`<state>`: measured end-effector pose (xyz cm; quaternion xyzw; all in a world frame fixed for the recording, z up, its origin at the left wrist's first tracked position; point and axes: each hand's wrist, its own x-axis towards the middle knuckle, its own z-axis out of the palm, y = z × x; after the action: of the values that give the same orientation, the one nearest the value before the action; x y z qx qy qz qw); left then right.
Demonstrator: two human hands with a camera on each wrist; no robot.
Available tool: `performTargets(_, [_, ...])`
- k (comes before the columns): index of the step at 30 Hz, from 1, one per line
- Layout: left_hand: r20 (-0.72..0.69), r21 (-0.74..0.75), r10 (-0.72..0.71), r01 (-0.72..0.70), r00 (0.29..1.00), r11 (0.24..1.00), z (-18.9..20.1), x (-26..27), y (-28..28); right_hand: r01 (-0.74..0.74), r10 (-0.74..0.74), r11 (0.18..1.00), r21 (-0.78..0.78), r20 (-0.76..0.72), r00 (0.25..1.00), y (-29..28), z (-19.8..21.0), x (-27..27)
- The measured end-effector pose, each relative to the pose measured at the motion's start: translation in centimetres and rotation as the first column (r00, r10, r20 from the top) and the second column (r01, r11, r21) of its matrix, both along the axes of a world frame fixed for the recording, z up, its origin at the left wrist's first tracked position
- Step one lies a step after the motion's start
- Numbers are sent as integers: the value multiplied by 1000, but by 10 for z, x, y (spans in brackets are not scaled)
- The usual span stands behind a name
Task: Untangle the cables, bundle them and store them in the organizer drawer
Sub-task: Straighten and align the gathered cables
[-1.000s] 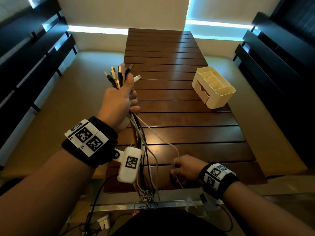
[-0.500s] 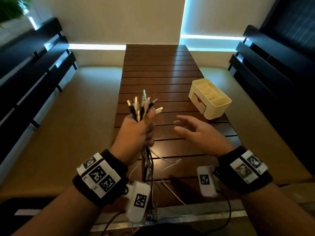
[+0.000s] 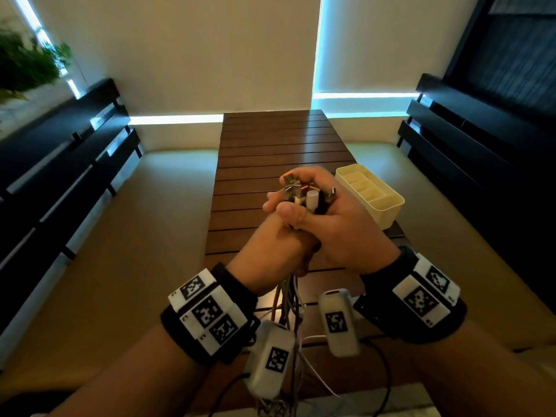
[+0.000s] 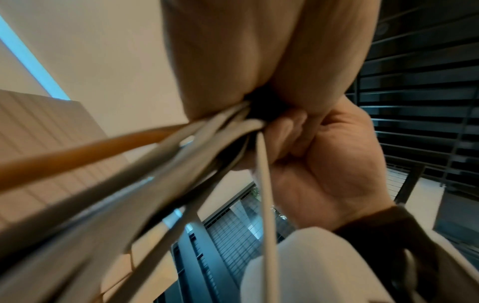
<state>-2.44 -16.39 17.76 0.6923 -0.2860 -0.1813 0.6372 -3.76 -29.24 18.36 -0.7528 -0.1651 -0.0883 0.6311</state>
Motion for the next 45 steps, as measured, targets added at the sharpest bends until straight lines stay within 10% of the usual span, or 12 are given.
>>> performTargets(6, [-64, -15, -24, 23, 998, 1000, 27, 14, -6, -14, -9, 989, 147, 152, 988, -9, 34, 8])
performTargets(16, [-191, -61, 61, -74, 980, 995, 27, 29, -20, 152, -136, 968, -201, 91, 987, -13, 53, 29])
performTargets(23, [-135, -217, 129, -156, 982, 964, 57, 49, -17, -19, 75, 949, 313, -166, 983, -9, 22, 40])
performTargets(29, [-122, -376, 142, -178, 982, 910, 116, 75, -11, -86, 179, 956, 282, -324, 929, 20, -7, 13])
performTargets(34, [-142, -343, 110, -153, 984, 927, 91, 76, -9, -66, 72, 997, 31, -288, 955, 6, -6, 13])
performTargets(45, [-166, -283, 56, -102, 984, 954, 70, 52, -11, -23, 78, 975, 222, -242, 967, 23, -20, 8])
